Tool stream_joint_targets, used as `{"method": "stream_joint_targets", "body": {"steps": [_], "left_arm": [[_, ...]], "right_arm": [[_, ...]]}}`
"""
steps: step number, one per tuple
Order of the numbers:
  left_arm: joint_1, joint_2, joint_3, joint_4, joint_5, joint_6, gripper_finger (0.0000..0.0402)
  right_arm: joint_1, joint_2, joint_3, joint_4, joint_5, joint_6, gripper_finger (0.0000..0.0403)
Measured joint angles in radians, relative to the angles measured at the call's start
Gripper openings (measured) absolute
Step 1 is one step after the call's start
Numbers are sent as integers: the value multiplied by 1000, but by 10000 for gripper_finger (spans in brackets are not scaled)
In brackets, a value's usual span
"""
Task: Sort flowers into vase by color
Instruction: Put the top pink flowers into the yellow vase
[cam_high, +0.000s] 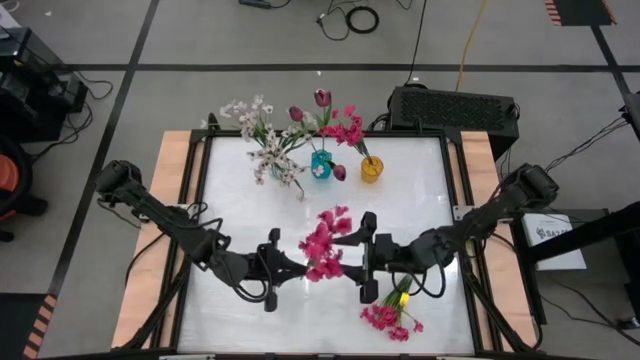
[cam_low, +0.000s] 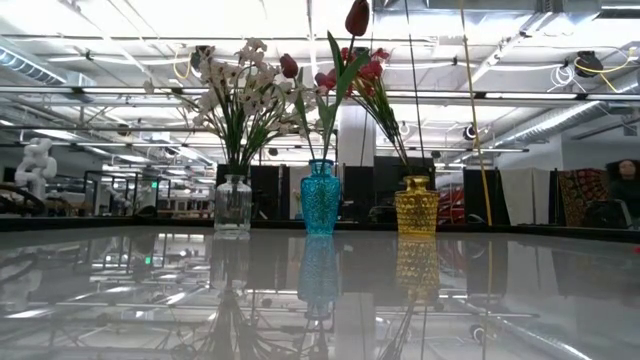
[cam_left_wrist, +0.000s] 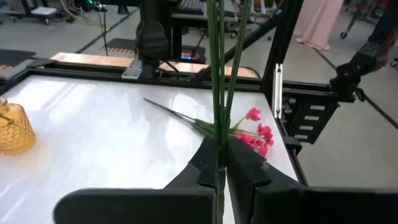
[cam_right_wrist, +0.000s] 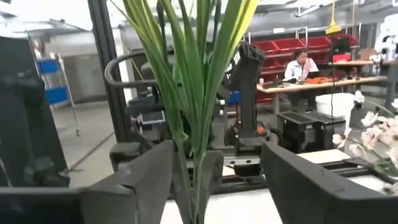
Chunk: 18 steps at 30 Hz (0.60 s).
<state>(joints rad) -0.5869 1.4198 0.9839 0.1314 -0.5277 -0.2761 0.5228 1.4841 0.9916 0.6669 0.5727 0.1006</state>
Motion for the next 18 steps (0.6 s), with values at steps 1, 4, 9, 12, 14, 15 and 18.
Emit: {"method": "stream_joint_targets", "body": {"steps": [1,4,9,12,14,15,18], "left_arm": [[0,0,0,-4,3,-1,13],[6,0,0,-28,12,-7,13],[6,0,0,-70,46,-8,13],[8,1,0,-85,49,-8,13],[11,1,0,-89,49,-8,13],[12,1,0,-95,49,-7,13],[12,1,0,-98,49,-7,13]], "right_arm": [[0,1,0,-2,-2,-15,237],[-11,10,0,1,-3,-59,253],[-40,28,0,-4,-35,-83,258],[-59,35,0,-9,-137,-61,258],[-72,47,0,3,-158,-39,258],[-77,49,0,3,-157,-37,258],[-87,54,0,4,-157,-37,258]]}}
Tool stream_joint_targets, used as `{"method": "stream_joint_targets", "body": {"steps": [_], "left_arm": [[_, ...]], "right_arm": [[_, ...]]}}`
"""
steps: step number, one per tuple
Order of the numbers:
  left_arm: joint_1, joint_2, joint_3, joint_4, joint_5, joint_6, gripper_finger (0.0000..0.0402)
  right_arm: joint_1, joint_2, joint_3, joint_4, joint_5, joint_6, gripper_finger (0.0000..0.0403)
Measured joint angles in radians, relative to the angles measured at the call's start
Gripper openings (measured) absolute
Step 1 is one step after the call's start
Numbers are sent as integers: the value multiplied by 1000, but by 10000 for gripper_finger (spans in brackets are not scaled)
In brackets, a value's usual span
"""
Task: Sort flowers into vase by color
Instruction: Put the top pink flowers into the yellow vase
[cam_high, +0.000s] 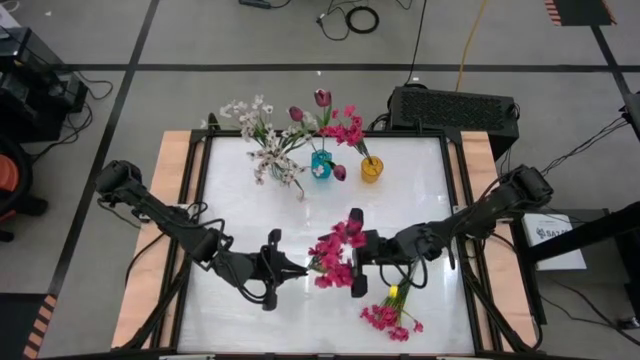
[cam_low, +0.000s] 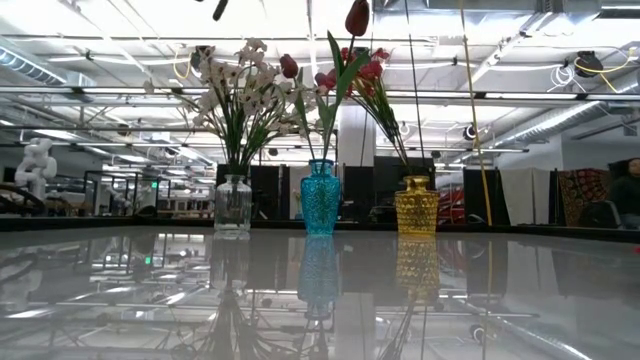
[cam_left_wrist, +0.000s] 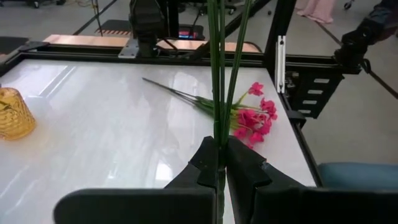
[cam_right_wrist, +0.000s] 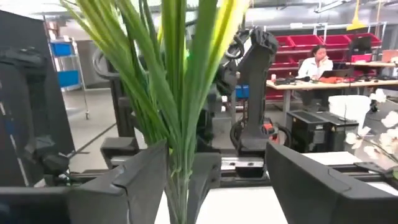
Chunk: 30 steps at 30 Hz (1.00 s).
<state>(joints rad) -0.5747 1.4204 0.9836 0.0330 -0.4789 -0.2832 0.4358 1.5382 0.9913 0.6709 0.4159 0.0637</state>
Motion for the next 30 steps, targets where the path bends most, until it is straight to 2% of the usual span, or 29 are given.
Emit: {"method": "stream_joint_targets", "body": {"steps": [4,6,10,15,20,30], "left_arm": [[3,0,0,1,0,4,13],[13,3,0,4,-6,4,13],[20,7,0,1,-20,5,13],[18,6,0,-6,-20,8,13],[19,6,0,-21,-21,3,13],[18,6,0,-17,-28,0,15]], "right_arm": [[-7,24,0,24,-25,2,258],[-16,51,0,72,-62,-1,258],[-25,95,0,170,-68,-41,257],[-36,111,0,215,-78,-48,238],[-42,112,0,236,-79,-49,185],[-42,109,0,238,-81,-49,31]]}}
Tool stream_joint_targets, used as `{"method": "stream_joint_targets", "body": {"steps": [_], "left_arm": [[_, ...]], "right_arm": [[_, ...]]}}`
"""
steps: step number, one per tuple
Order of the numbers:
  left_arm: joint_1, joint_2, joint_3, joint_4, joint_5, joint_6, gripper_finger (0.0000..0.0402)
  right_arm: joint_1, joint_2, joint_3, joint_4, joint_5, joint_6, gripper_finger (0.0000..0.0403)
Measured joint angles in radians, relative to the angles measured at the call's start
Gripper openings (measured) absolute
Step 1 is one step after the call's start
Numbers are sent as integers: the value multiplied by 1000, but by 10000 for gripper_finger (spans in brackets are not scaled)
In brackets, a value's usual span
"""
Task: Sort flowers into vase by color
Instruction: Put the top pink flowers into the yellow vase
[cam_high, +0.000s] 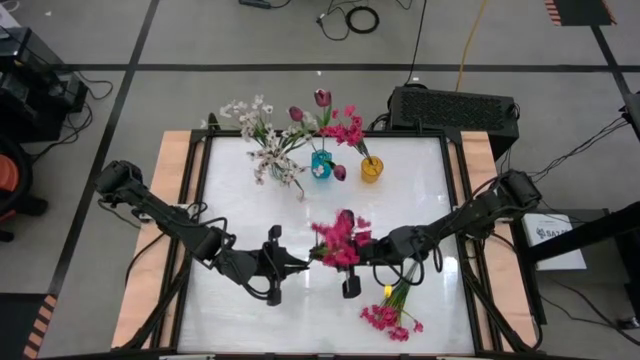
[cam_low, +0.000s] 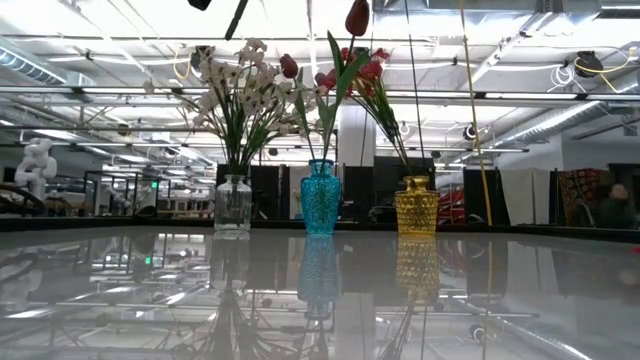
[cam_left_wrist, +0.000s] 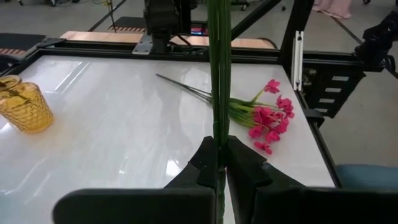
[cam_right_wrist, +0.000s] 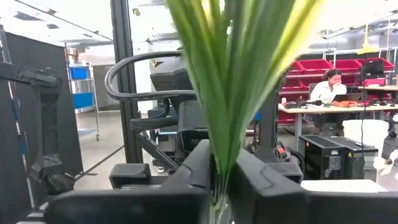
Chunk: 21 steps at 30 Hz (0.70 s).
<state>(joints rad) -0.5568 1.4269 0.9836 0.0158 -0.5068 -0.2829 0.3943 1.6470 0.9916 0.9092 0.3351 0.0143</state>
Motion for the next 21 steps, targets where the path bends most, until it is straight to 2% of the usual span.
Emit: {"method": "stream_joint_targets", "body": {"steps": [2,4,7,10,16,19,21], "left_arm": [[0,0,0,8,-18,-1,24],[-3,0,0,13,-60,-23,44],[-13,0,0,25,-85,-50,96],[-30,-2,0,22,-132,-72,158],[-86,-61,0,21,-290,-74,259],[-118,-93,0,23,-344,-47,283],[-139,-102,0,21,-349,-23,286]], "right_arm": [[0,-2,0,2,2,-1,12],[0,-9,0,1,16,-4,11],[0,-28,0,-22,58,-1,14],[0,-80,0,-120,97,-1,8],[0,-267,0,-368,166,23,6],[-1,-387,0,-480,171,27,6],[-8,-475,0,-555,212,20,6]]}}
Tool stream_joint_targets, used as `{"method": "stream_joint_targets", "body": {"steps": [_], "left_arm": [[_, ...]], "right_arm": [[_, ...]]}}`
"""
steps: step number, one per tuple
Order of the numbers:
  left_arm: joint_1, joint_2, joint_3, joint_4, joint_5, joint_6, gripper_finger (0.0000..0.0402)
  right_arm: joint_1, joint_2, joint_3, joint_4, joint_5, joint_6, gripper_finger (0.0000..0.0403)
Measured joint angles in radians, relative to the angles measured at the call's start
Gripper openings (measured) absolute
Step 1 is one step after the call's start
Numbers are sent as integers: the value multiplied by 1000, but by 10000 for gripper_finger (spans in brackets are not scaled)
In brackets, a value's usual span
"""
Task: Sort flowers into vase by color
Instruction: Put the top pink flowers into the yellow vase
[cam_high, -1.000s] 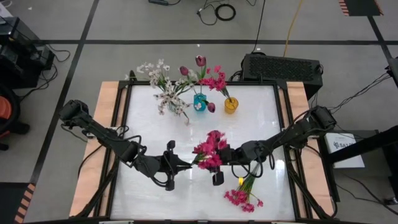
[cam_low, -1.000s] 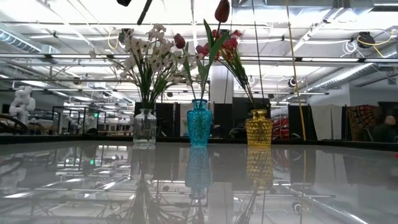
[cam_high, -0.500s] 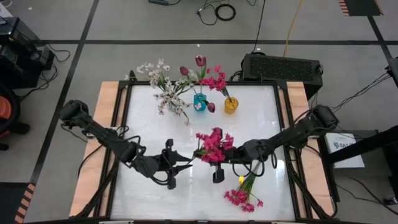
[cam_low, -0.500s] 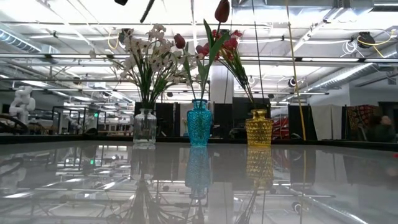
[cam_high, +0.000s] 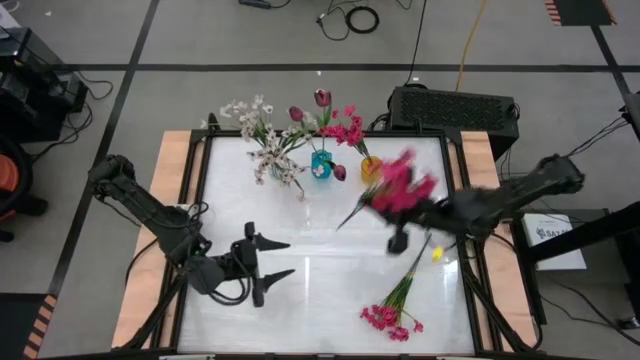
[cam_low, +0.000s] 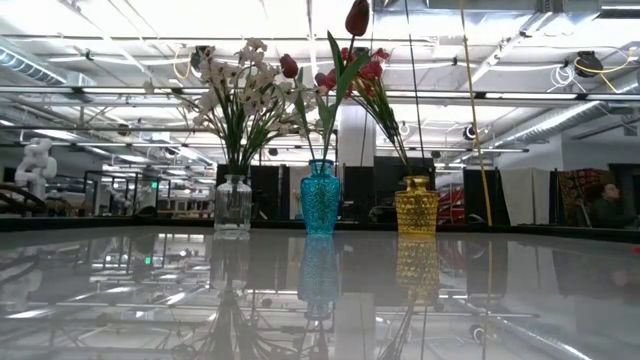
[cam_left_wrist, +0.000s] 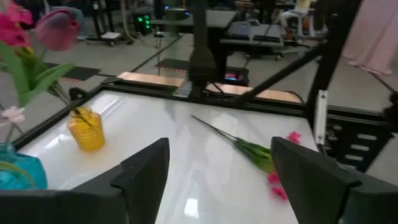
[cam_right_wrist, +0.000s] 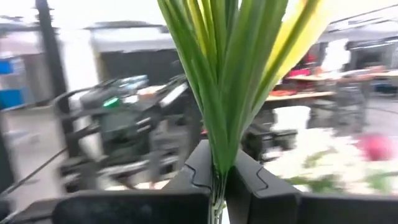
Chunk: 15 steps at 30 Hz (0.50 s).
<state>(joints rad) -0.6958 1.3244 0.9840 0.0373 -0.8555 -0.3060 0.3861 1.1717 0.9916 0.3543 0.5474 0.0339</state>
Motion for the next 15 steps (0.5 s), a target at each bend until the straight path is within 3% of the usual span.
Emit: {"method": "stream_joint_targets", "body": {"steps": [8,15], "left_arm": [[-17,0,0,-3,-2,7,287],[-10,0,0,-2,-2,7,287]], "right_arm": [[-117,-304,-2,-261,98,-19,6],[-331,-395,-105,-283,108,50,6]]}}
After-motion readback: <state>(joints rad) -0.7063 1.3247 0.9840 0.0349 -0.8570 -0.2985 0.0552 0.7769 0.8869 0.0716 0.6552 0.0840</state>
